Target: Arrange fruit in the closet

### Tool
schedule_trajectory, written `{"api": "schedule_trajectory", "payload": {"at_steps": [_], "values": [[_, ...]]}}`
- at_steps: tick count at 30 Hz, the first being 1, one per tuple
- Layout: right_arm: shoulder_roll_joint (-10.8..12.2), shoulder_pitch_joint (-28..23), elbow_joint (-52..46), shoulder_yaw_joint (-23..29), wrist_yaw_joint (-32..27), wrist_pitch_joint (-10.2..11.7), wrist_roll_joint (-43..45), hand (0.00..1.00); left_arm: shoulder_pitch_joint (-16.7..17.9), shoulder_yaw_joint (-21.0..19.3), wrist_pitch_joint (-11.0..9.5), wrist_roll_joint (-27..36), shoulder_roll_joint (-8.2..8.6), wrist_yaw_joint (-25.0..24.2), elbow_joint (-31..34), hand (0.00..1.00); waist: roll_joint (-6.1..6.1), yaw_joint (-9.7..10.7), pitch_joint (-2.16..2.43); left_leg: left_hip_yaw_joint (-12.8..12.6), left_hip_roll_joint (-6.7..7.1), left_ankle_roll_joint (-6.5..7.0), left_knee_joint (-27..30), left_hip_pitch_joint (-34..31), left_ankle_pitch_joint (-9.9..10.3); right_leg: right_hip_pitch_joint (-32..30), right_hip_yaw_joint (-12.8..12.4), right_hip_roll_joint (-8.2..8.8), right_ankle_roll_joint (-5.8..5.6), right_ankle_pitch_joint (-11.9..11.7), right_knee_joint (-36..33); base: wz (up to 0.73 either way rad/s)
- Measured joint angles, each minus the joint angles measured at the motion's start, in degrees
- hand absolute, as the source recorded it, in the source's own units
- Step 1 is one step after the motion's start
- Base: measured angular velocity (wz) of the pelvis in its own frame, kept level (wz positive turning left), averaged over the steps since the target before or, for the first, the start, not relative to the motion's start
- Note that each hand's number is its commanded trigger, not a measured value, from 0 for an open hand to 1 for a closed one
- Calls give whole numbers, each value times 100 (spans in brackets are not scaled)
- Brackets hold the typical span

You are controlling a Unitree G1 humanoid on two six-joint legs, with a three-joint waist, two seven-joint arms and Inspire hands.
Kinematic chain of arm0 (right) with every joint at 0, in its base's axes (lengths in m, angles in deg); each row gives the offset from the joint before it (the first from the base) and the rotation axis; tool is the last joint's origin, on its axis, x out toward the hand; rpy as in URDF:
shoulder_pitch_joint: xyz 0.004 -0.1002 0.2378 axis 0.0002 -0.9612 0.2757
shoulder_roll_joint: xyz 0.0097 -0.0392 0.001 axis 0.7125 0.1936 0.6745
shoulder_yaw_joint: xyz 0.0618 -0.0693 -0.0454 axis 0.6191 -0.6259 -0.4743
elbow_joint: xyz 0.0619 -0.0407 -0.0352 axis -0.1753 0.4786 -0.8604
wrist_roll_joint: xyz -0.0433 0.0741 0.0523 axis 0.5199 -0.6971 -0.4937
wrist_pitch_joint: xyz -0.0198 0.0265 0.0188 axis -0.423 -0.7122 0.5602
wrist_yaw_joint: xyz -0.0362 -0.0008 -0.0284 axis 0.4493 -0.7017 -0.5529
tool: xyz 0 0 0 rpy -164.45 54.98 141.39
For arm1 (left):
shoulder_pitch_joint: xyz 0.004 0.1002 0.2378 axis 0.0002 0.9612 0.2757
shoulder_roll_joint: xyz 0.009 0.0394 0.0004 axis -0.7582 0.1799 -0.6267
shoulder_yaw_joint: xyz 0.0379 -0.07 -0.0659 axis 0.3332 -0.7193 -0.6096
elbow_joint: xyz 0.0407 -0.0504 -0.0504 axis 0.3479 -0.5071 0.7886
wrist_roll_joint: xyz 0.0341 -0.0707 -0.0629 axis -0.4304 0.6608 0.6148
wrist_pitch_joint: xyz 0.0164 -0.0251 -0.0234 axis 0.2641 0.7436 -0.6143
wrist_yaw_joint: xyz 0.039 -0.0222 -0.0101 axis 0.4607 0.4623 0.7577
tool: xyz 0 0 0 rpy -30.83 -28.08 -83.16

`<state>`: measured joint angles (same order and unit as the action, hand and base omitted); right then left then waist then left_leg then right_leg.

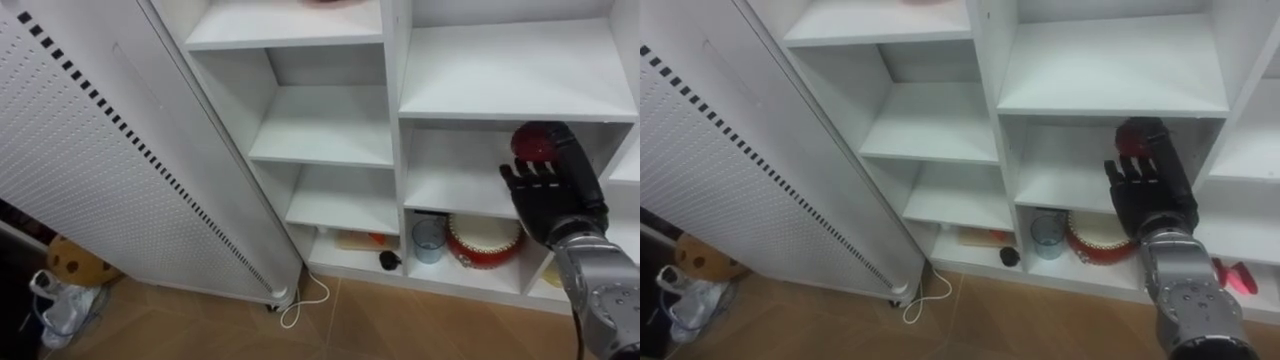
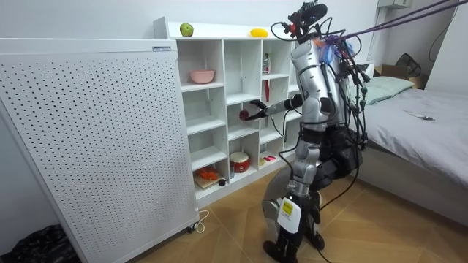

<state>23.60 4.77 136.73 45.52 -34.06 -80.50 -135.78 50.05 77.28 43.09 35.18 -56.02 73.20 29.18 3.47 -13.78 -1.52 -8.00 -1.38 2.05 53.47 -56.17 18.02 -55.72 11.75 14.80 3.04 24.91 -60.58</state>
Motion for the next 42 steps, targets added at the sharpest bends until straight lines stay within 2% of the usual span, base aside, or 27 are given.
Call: {"api": "schedule_trajectory", "payload": {"at_steps": [8, 15, 17, 21, 24, 27, 29, 34, 36, 39, 41, 42], "values": [[10, -9, 73, 25, 5, -47, -17, 0, 0, 184, 5, 33, 3, -42, 57, 0, 49, 71, -35, 5, 0, -1, -149, 165, 0, 174, 40, -25, -4, 0, 153, 0], [5, -11, 74, 53, 5, 10, -108, 0, 0, 237, 4, 45, 3, -64, 87, 0, 74, 95, -31, -11, 2, -3, -241, 196, 1, 188, 32, -41, -13, -4, 229, -1], [6, -34, 83, 55, 5, 6, -134, 0, 2, 247, 4, 44, 5, -62, 86, 0, 106, 91, -49, -8, -2, -6, -278, 257, -1, 273, 51, -95, -23, -19, 315, -5], [7, -138, 205, 84, 9, -6, -190, 0, 9, 245, 3, 36, 5, -49, 84, 0, 133, 98, -42, -6, -5, -8, -443, 516, -2, 537, 76, -107, -53, -40, 489, 0], [9, -198, 466, 75, 82, -56, -231, 0, 2, 241, 2, 20, 6, -65, 2, 0, 123, 80, -45, -33, -9, -10, -687, 836, -4, 846, 88, -187, -106, -112, 746, -4], [18, -503, 843, 29, 398, -82, -198, 0, -136, 194, 6, -14, 9, -131, -261, 0, 118, 92, -51, -14, -3, -5, -985, 1237, -95, 1301, 162, -261, -174, -195, 1108, 0], [20, -843, 1246, 30, 571, -241, -39, 0, -261, 121, 8, -24, 31, -136, -433, 0, 107, 98, -57, 28, -4, -13, -1322, 1579, -160, 1712, 268, -342, -197, -344, 1537, 0], [34, -1545, 2132, 21, 846, -461, 154, 0, -469, -12, -6, -20, 47, -136, -609, 0, 26, 126, -100, 24, 3, -5, -1957, 2180, -366, 2341, 256, -497, -302, -601, 2284, -3], [63, -1861, 2241, 32, 859, -518, 201, 0, -491, -120, -34, -24, 52, -134, -660, 0, -9, 213, -108, 3, 11, 6, -2128, 2405, -387, 2540, 269, -486, -331, -652, 2430, -5], [295, -2249, 2265, 39, 888, -506, 199, 0, -537, -401, -99, -123, 52, -122, -820, 0, -64, 415, -99, -26, 22, -1, -2417, 2802, -414, 2958, 279, -544, -378, -721, 2780, -6], [541, -2552, 2460, 107, 1023, -520, 257, 0, -545, -687, -138, -257, 80, -112, -913, 0, -99, 586, -87, -4, 9, -31, -2695, 3244, -452, 3505, 374, -689, -398, -869, 3294, 0], [618, -2678, 2461, 116, 1036, -521, 270, 0, -543, -773, -152, -303, 90, -98, -956, 0, -126, 593, -69, -2, 9, -41, -2794, 3377, -473, 3652, 391, -711, -405, -895, 3424, 0]]}}
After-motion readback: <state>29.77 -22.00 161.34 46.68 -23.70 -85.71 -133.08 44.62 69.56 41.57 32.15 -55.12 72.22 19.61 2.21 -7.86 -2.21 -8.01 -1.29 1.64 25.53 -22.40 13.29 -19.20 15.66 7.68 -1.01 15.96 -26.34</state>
